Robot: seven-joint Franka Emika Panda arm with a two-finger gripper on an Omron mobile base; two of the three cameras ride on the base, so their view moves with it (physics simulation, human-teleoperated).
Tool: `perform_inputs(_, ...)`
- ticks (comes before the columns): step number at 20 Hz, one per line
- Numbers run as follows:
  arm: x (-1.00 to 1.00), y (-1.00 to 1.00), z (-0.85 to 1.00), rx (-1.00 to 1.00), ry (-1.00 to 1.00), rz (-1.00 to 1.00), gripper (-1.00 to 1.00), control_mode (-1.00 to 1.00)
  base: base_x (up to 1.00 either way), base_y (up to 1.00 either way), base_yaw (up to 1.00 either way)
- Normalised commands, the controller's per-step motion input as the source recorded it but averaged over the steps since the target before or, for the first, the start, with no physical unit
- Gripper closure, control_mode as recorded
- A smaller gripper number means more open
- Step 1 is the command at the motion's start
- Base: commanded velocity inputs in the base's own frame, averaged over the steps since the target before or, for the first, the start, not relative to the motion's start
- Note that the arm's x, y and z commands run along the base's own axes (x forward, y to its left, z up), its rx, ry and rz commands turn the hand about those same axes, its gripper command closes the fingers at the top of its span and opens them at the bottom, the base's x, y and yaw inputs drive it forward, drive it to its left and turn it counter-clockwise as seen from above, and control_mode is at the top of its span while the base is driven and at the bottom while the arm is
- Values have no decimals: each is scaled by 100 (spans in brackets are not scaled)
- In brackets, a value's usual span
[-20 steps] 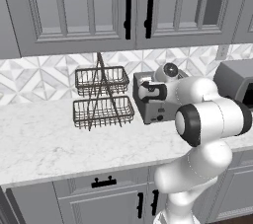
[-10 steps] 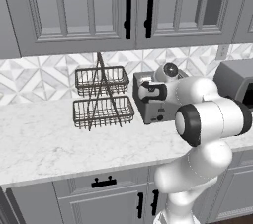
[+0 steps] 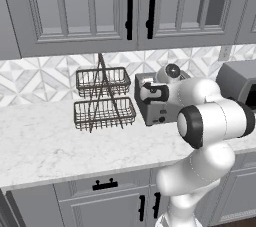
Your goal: Start the toaster. Once the lever pops up, take the bread to the plate on the dining counter.
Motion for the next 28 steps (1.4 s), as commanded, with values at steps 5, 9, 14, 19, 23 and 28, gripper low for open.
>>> perform_inputs(5, 0, 0, 0, 0, 0, 0, -100, -100, 0, 0, 0)
perform_inputs(9, 0, 0, 0, 0, 0, 0, -100, -100, 0, 0, 0)
perform_inputs(14, 0, 0, 0, 0, 0, 0, -100, -100, 0, 0, 0)
perform_inputs(19, 0, 0, 0, 0, 0, 0, -100, -100, 0, 0, 0)
perform_inputs(23, 0, 0, 0, 0, 0, 0, -100, -100, 0, 0, 0)
perform_inputs(28, 0, 0, 0, 0, 0, 0, -100, -100, 0, 0, 0)
